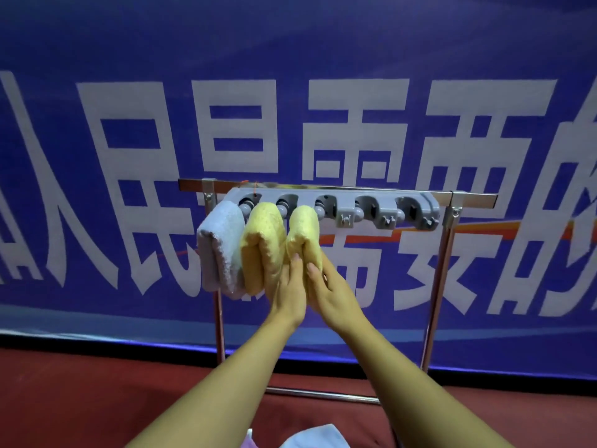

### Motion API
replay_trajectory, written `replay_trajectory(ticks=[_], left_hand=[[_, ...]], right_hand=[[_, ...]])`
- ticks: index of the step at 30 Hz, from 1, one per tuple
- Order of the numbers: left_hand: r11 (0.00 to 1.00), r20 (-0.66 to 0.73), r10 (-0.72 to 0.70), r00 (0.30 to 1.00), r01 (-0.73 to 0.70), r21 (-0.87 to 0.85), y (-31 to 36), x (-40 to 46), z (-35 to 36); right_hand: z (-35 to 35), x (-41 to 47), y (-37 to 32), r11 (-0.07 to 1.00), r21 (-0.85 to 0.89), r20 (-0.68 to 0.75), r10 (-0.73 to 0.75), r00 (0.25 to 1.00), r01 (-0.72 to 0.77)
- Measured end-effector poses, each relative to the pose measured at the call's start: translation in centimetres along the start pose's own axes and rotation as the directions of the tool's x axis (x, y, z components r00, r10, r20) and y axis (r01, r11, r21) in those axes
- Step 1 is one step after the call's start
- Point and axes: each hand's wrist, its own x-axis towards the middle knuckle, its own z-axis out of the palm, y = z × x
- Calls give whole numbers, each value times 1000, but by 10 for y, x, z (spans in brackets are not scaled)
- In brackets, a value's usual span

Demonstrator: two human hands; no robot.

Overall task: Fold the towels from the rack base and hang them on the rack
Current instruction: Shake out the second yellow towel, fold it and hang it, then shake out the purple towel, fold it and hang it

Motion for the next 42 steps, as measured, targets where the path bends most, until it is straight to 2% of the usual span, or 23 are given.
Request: replay_trajectory(ticks=[5, 10, 14, 17, 22, 26, 29, 31, 35, 37, 40, 42], left_hand=[[993, 66, -77, 995, 71, 91, -34, -8, -9], [981, 92, -50, 994, 32, 192, -63, -28, -27], [943, 124, -136, 983, 90, 320, -130, -50, -46], [879, 142, -278, 950, 192, 437, -211, -73, -66], [671, 54, -514, 856, 362, 646, -357, -130, -103], [442, -34, -619, 784, 384, 811, -467, -161, -129], [340, -88, -692, 717, 432, 835, -538, -181, -143], [302, -148, -704, 694, 482, 822, -572, -186, -148], [301, -324, -578, 749, 565, 768, -627, -168, -162], [260, -383, -564, 731, 598, 758, -650, -156, -172], [237, -398, -609, 686, 636, 734, -679, -144, -187], [246, -350, -636, 687, 611, 753, -689, -140, -191]], right_hand=[[9, -14, 12, 999, 34, 56, 36, 998, -37], [12, -36, 34, 992, -16, 55, 123, 991, -122], [27, -74, 92, 951, -127, 84, 293, 952, -281], [51, -117, 157, 907, -234, 114, 384, 916, -351], [98, -208, 268, 792, -368, 224, 585, 780, -488], [143, -262, 354, 758, -475, 343, 627, 700, -446], [177, -293, 407, 710, -507, 401, 697, 595, -489], [198, -310, 435, 682, -509, 413, 729, 546, -525], [230, -328, 475, 586, -432, 370, 809, 457, -686], [243, -330, 484, 516, -380, 340, 850, 402, -768], [254, -330, 488, 479, -322, 339, 864, 372, -817], [260, -329, 489, 484, -303, 353, 857, 375, -821]])
